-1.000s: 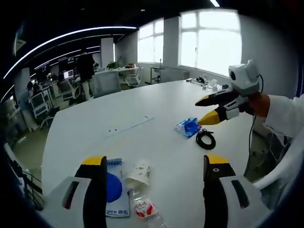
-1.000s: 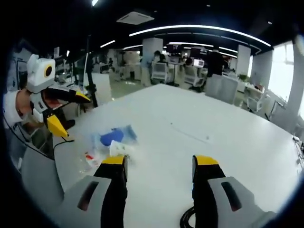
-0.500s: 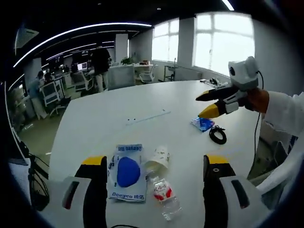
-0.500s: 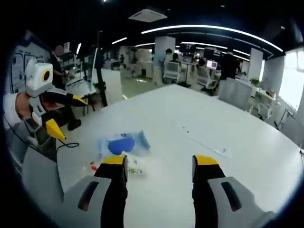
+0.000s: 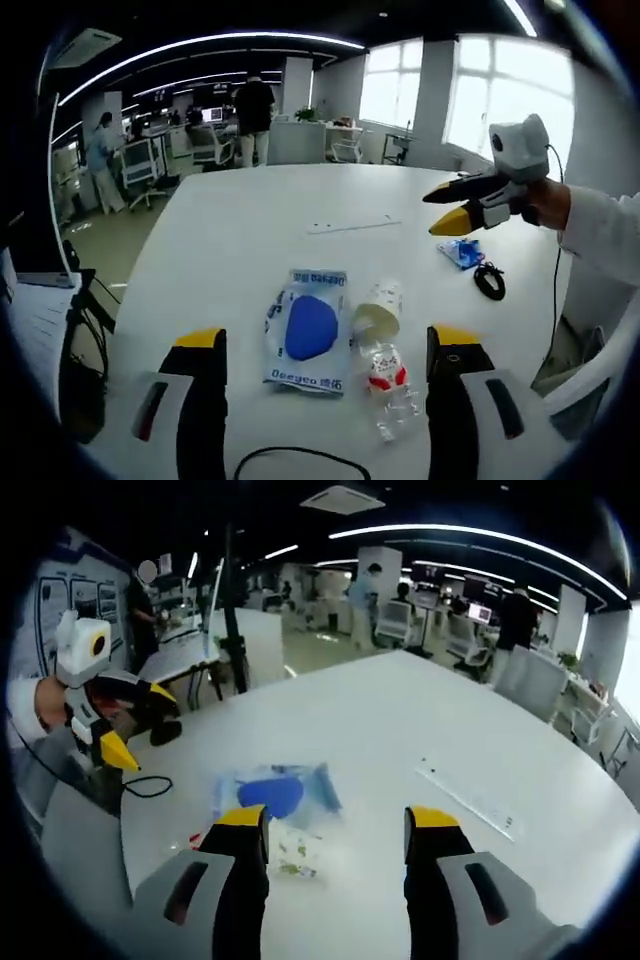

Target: Arrange the tabletop items into an orderly group along one side of the table until the central work area is clear of visible clutter.

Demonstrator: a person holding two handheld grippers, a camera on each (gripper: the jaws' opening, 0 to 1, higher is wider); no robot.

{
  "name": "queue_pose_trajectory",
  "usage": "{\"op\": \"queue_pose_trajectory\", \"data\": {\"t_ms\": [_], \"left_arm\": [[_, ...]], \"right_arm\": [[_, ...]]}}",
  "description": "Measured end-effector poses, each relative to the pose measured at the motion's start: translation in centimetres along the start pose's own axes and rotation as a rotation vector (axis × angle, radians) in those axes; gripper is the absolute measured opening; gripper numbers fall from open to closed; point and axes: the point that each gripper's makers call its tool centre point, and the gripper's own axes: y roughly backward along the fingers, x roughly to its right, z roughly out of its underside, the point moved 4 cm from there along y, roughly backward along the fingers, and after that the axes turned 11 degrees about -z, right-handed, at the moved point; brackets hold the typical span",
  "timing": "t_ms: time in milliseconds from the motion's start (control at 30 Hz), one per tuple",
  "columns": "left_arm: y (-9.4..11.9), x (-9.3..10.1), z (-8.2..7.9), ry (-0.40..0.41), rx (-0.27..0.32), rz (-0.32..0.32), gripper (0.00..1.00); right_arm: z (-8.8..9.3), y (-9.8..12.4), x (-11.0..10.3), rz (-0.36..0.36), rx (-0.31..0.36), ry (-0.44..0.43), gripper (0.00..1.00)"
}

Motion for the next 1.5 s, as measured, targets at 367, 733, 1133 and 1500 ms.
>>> {"op": "queue_pose_trajectory", "data": {"t_ms": [367,733,1133,1500], "left_arm": [[-2.0,-1.7,2.3,0.066,-0.043,-0.036,0.83],[-4.7,-2.2,3.9,0.089,-0.087,-0.042,0.83],[-7.7,-2.3,6.3,0.122,-0.147,-0.043,0.81],[-9.4,-2.1,8.6,0.151,-0.203,-0.05,0.71]], "right_arm": [[0.2,-4.5,1.1,-0.061,-0.045,0.018,0.53],[1.4,-7.7,2.3,-0.098,-0.082,0.008,0.52],[3.0,-11.0,3.6,-0.132,-0.116,-0.006,0.49],[4.8,-13.1,4.7,-0.156,-0.141,-0.032,0.44]]}}
